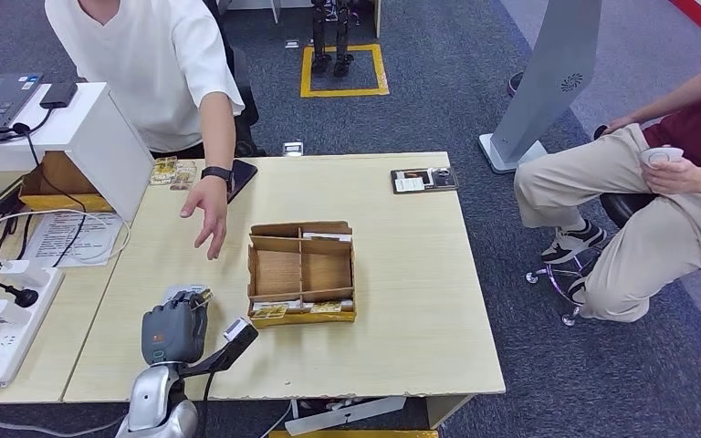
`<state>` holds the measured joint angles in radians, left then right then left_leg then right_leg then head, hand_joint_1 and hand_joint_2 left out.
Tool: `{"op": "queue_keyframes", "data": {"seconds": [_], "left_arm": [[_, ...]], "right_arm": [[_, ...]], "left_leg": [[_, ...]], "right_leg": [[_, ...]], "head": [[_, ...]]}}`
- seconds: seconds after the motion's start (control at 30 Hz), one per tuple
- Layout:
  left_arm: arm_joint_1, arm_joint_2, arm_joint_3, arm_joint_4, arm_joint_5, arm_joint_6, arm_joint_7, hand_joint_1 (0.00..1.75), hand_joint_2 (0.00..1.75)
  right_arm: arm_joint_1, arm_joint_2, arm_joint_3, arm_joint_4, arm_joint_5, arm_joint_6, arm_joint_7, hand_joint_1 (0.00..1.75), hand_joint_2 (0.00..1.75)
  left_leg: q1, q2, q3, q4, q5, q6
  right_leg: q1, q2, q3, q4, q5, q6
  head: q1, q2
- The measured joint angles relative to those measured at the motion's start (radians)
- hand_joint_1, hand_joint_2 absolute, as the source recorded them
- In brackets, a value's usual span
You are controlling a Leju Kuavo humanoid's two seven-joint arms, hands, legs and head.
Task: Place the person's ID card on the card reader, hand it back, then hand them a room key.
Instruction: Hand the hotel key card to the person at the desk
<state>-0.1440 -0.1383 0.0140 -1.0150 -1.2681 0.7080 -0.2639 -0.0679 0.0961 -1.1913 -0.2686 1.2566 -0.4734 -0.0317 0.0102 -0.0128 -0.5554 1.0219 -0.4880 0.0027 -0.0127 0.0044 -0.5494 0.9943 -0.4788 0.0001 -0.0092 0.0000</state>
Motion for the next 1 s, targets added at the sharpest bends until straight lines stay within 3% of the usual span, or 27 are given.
{"op": "queue_keyframes", "data": {"seconds": [0.07, 0.13, 0.2, 0.27, 0.47, 0.73, 1.0], "left_arm": [[0.0, -0.005, 0.007, -0.005, 0.008, 0.0, -0.019, 1.75, 1.75], [0.001, -0.061, 0.114, -0.075, 0.105, 0.0, -0.211, 1.75, 1.75], [0.0, -0.134, 0.244, -0.212, 0.311, -0.002, -0.396, 1.75, 1.75], [-0.002, -0.156, 0.275, -0.301, 0.439, -0.003, -0.411, 1.75, 1.75], [-0.006, -0.16, 0.275, -0.378, 0.541, -0.005, -0.431, 1.75, 1.75], [-0.049, -0.164, 0.256, -0.427, 0.43, -0.006, -0.374, 1.75, 1.75], [-0.095, -0.172, 0.256, -0.427, 0.423, -0.006, -0.364, 1.75, 1.75]], "right_arm": [[0.0, 0.0, 0.0, 0.0, 0.0, -0.001, 0.0, 0.0, 0.0], [-0.002, 0.0, 0.0, 0.0, 0.001, -0.007, 0.0, 0.0, 0.0], [-0.004, 0.002, 0.0, 0.001, 0.004, -0.015, 0.0, 0.0, 0.0], [-0.005, 0.004, 0.0, 0.001, 0.006, -0.019, 0.0, 0.0, 0.0], [-0.007, 0.009, 0.0, 0.001, 0.011, -0.024, 0.004, 0.0, 0.0], [-0.013, 0.012, 0.007, 0.003, 0.03, -0.028, 0.015, 0.0, 0.0], [-0.017, 0.014, 0.01, 0.006, 0.036, -0.029, 0.016, 0.0, 0.0]], "left_leg": [[0.0, 0.0, 0.0, 0.0, 0.0, 0.0], [0.0, 0.001, -0.001, 0.0, 0.0, 0.0], [0.0, 0.002, -0.003, 0.0, -0.001, -0.001], [0.001, 0.002, -0.004, 0.0, -0.001, -0.001], [0.0, 0.002, -0.004, 0.0, -0.001, -0.001], [0.0, 0.002, -0.004, 0.0, -0.001, -0.001], [0.0, 0.003, -0.004, 0.001, -0.001, -0.001]], "right_leg": [[0.0, 0.0, 0.0, 0.0, 0.0, 0.0], [0.0, 0.001, -0.002, 0.0, 0.001, 0.0], [0.0, 0.002, -0.005, 0.0, 0.001, -0.001], [0.0, 0.002, -0.006, 0.0, 0.001, -0.001], [0.0, 0.003, -0.007, 0.0, 0.001, -0.001], [0.0, 0.003, -0.007, 0.0, 0.001, -0.001], [0.0, 0.003, -0.008, 0.0, 0.002, -0.001]], "head": [[0.0, 0.0], [0.004, 0.0], [0.007, 0.0], [0.005, 0.0], [0.005, 0.0], [0.005, 0.0], [0.005, 0.0]]}}
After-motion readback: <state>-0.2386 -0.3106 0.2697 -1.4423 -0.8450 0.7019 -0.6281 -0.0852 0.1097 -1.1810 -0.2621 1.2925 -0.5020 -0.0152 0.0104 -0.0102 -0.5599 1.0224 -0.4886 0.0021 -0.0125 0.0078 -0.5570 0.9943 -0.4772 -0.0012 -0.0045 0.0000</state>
